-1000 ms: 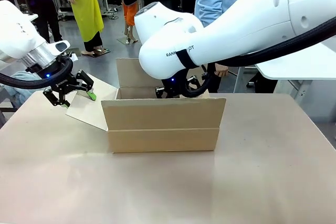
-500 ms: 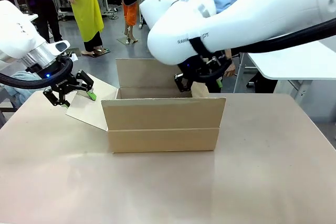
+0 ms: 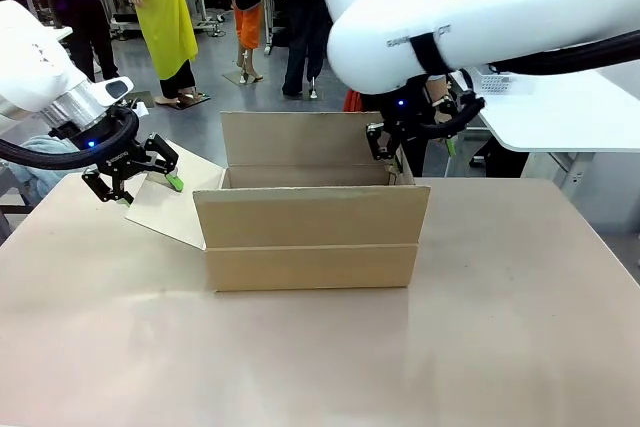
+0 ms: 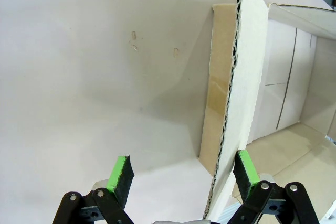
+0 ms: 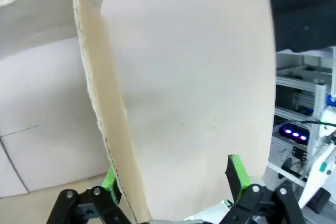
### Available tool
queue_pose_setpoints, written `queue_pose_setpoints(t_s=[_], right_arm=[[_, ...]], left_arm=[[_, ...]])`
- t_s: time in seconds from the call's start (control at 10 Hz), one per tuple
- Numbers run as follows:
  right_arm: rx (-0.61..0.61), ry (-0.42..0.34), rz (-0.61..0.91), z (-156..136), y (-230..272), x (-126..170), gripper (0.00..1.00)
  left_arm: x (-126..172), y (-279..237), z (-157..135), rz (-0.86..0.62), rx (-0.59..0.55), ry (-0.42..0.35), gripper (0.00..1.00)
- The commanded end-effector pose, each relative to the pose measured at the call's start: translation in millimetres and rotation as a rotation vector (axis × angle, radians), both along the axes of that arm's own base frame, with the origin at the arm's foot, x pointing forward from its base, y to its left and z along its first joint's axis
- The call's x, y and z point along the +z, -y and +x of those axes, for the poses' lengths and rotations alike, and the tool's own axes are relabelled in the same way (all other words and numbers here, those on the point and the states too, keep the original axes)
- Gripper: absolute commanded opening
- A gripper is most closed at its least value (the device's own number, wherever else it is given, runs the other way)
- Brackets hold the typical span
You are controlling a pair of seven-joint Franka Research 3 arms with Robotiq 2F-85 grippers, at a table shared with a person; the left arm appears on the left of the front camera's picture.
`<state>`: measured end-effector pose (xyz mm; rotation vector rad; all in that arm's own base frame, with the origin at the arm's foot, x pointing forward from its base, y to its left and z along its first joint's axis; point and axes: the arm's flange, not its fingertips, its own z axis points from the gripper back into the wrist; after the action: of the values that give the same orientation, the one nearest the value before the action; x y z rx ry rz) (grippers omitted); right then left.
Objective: Pack the gift set into the box.
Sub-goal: Place both hands on the side flaps of the Package Box and spread them outward.
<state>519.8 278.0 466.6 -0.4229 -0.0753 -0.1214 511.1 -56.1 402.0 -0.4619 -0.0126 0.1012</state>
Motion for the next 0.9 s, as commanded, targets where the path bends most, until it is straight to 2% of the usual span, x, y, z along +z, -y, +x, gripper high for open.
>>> queue_pose_setpoints(t_s=[0.0, 0.3, 0.5, 0.6, 0.7, 0.8], right_arm=[[0.012, -0.034, 0.132, -11.7, 38.2, -7.8, 1.0], [-0.047, -0.051, 0.299, -15.6, 92.3, -18.8, 1.0], [-0.059, -0.084, 0.502, -7.2, 122.3, -56.2, 1.0], [-0.097, -0.124, 0.579, -0.5, 132.7, -83.6, 1.0], [-0.085, -0.062, 0.372, -2.4, 108.2, -35.3, 1.0], [-0.085, -0.062, 0.372, -2.4, 108.2, -35.3, 1.0]], left_arm=[[1.5, -0.6, -1.1, 0.017, 0.006, -0.004, 1.0], [1.5, -0.6, -1.1, 0.017, 0.006, -0.004, 1.0], [1.5, -0.6, -1.1, 0.017, 0.006, -0.004, 1.0], [1.5, -0.6, -1.1, 0.017, 0.006, -0.004, 1.0], [1.5, -0.6, -1.1, 0.017, 0.006, -0.004, 1.0], [1.5, -0.6, -1.1, 0.017, 0.006, -0.004, 1.0]])
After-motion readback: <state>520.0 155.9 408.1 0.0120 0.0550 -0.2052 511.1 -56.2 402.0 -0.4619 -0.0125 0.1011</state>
